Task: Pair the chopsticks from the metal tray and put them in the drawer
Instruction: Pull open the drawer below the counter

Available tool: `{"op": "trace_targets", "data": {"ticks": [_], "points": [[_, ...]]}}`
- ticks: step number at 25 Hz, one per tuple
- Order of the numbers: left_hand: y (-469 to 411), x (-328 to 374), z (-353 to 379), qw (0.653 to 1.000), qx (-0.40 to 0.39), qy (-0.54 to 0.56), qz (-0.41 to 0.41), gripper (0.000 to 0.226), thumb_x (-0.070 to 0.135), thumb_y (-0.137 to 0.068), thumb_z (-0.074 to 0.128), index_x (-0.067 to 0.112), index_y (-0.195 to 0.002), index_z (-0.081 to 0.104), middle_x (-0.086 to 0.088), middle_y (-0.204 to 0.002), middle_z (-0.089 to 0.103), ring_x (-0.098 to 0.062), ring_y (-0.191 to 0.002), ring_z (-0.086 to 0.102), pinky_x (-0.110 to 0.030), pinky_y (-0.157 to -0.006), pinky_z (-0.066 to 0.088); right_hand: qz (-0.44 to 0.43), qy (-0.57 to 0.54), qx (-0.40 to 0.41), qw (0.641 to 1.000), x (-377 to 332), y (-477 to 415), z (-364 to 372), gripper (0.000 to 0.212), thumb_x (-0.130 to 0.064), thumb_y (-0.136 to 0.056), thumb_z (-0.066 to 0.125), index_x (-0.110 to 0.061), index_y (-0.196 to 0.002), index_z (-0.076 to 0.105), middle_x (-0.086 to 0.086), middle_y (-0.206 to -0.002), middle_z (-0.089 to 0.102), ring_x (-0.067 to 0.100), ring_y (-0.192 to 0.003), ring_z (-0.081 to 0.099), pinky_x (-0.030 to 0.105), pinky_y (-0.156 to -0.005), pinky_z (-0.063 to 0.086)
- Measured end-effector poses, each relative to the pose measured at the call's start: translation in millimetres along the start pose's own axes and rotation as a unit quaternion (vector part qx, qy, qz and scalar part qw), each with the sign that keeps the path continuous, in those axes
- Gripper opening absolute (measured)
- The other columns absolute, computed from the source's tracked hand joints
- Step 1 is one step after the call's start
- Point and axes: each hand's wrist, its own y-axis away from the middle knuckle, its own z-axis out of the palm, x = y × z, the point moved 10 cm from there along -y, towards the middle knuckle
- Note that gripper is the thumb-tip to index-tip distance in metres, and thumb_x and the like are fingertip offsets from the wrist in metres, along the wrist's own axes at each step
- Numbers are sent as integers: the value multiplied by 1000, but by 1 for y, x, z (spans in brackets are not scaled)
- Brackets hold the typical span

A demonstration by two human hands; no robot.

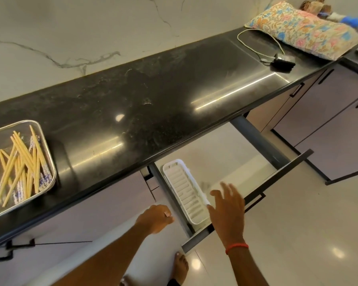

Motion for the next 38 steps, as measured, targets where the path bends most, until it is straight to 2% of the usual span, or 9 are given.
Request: {"op": "trace_targets", "data": {"ticks": [4, 8, 11, 15, 22, 27, 32, 35, 38], "points": [[6, -7, -23, 999, 29, 9, 24, 41, 47, -96, 54, 16, -121, 65, -6, -123, 69, -20, -110, 64, -34, -99, 50, -50, -26, -324, 944, -69, 12, 72, 45, -50, -90, 56, -16, -118, 61, 7, -112, 69, 27, -104, 65, 37, -89, 53], [10, -15, -42, 997, 44, 33, 61, 24, 38, -96, 57, 16, -96, 66, -4, -96, 66, -15, -88, 62, -36, -90, 54, -58, 45, -370, 926, -72, 27, 94, 51, -42, -98, 44, -13, -141, 40, 14, -128, 61, 33, -114, 60, 45, -95, 50], [13, -21, -51, 993, 38, 67, 90, 19, 34, -95, 59, 19, -83, 60, -1, -81, 58, -11, -75, 53, -24, -72, 48, -66, 67, -385, 918, -56, 46, 92, 79, -52, -94, 48, -19, -155, 11, 15, -130, 60, 33, -113, 62, 42, -94, 50], [17, -17, -65, 988, 44, 81, 125, 25, 39, -98, 56, 18, -106, 66, -3, -105, 67, -14, -96, 61, -22, -80, 45, -78, 70, -372, 922, -46, 64, 78, 93, -59, -92, 50, -21, -155, -6, 16, -128, 62, 32, -111, 63, 41, -99, 48], [42, -4, -94, 972, 128, -92, 173, 68, 64, -94, 42, 30, -152, 32, -7, -148, 55, -28, -134, 52, -47, -108, 42, -89, 48, -212, 972, -91, 45, 42, 62, -56, -91, 50, -24, -142, 36, 4, -126, 65, 26, -115, 61, 38, -98, 43], [77, 4, -120, 932, 244, -150, 224, 86, 80, -84, 26, 33, -155, 14, -8, -143, 56, -30, -132, 51, -49, -110, 40, -59, 35, -110, 992, -119, 31, 16, 83, -67, -87, 51, -27, -153, 20, 8, -160, 26, 32, -148, 20, 48, -115, 31], [103, -11, -146, 915, 287, -160, 233, 84, 78, -88, 27, 31, -156, 16, -1, -162, 36, -30, -153, 23, -56, -122, 19, -56, 49, -79, 994, -153, 30, -3, 86, -77, -85, 30, -28, -155, 18, 9, -163, 18, 32, -151, 13, 50, -119, 24], [118, -31, -162, 915, 294, -155, 227, 86, 79, -88, 24, 29, -157, 15, -1, -163, 33, -30, -154, 19, -57, -123, 17, -64, 12, -55, 996, -185, 30, -18, 112, -89, -67, -8, -26, -154, 24, 11, -162, 23, 33, -151, 15, 50, -118, 23], [136, -54, -184, 909, 319, -152, 221, 87, 80, -88, 21, 28, -157, 18, -1, -162, 34, -29, -154, 19, -55, -122, 18, -79, -11, -26, 997, -226, 23, -30, 124, -92, -60, -19, -24, -153, 28, 11, -161, 26, 33, -150, 18, 50, -117, 24]]}}
